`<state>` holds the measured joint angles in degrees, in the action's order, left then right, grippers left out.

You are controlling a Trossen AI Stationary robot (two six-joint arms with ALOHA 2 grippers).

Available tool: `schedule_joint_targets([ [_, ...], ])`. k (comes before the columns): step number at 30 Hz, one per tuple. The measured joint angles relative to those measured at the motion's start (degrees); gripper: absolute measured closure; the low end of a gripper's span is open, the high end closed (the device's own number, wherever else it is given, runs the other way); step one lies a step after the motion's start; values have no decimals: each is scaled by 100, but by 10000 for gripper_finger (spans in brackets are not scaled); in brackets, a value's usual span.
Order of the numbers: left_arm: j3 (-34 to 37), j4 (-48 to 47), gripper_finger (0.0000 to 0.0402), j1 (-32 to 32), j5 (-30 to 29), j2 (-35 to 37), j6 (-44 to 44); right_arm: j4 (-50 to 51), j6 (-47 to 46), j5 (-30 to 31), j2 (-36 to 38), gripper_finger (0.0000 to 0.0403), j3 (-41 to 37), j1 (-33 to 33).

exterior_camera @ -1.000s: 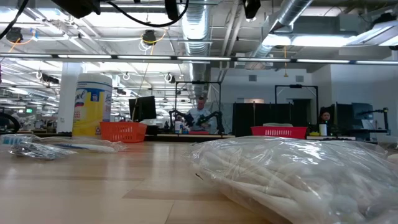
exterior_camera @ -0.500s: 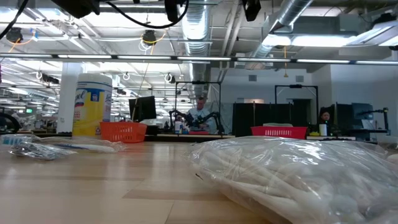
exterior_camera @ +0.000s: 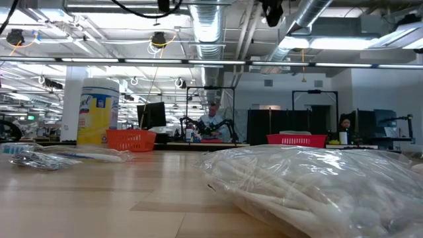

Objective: Pick & Place Travel size toiletries
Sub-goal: Put the left nail cutter into the green bin

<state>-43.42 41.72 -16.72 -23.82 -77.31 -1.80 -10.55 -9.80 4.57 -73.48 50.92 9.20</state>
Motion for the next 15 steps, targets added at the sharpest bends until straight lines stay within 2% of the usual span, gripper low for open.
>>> schedule_joint_targets([
  [4, 0, -267, 106, -113, -52, 230, 2, 743, -371, 41, 374, 363, 2, -38],
  [7, 2, -337, 106, -127, -69, 246, 2, 1664, -799, 106, 649, 362, 2, 73],
  [15, 2, -330, 106, 37, -72, 244, 2, 4068, -2898, 193, 1355, 361, 2, 607],
])
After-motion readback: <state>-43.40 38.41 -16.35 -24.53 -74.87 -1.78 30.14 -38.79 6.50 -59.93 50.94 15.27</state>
